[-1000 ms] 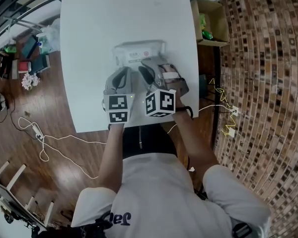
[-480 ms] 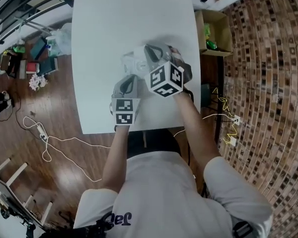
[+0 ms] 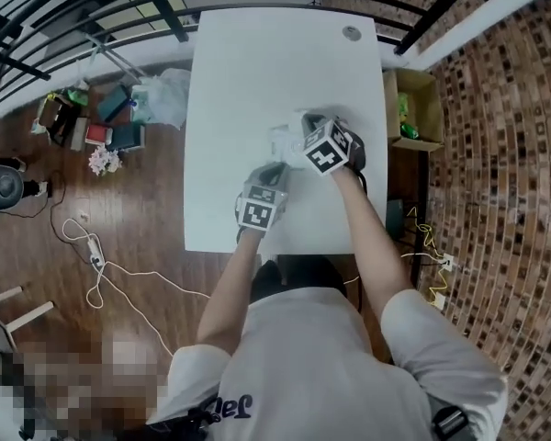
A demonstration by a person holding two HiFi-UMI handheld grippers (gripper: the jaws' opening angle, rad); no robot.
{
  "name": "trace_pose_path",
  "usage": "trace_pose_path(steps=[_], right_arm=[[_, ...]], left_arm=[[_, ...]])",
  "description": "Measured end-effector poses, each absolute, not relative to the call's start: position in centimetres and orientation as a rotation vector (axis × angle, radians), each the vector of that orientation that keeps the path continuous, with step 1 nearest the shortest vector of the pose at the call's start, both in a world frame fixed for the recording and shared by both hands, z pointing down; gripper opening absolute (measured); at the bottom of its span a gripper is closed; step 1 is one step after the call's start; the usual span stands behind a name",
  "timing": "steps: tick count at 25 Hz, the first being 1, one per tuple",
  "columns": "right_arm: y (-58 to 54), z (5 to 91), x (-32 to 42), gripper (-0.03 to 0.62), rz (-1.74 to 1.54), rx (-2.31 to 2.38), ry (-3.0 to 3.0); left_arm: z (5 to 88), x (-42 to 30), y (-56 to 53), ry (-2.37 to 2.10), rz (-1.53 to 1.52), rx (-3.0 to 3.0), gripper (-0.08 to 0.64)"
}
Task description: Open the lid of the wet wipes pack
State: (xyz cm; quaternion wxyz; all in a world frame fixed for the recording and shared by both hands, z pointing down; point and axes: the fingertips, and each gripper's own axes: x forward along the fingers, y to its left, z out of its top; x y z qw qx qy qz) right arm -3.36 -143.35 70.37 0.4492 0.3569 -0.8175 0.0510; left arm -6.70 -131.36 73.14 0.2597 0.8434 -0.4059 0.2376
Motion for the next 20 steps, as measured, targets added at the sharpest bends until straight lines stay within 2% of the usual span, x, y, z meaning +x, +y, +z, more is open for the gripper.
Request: trace_pose_path(steps=[7, 13, 20], right_arm=[[-132.0, 56.7, -3.3, -0.009, 0.193, 1.258, -2.282], [-119.2, 52.0, -2.0, -0.009, 0.298, 1.529, -2.362], [-110.7, 47.2, -1.6, -0.009, 0.162, 1.588, -2.479]], left_arm=[[63.1, -11.5, -125.7, -1.212, 0.469, 2.431, 0.015], [54.1, -13.5, -119.3, -1.308, 0.268, 2.574, 0.015], [48.5, -11.7, -112.2, -1.443, 0.138, 2.655, 0.015]])
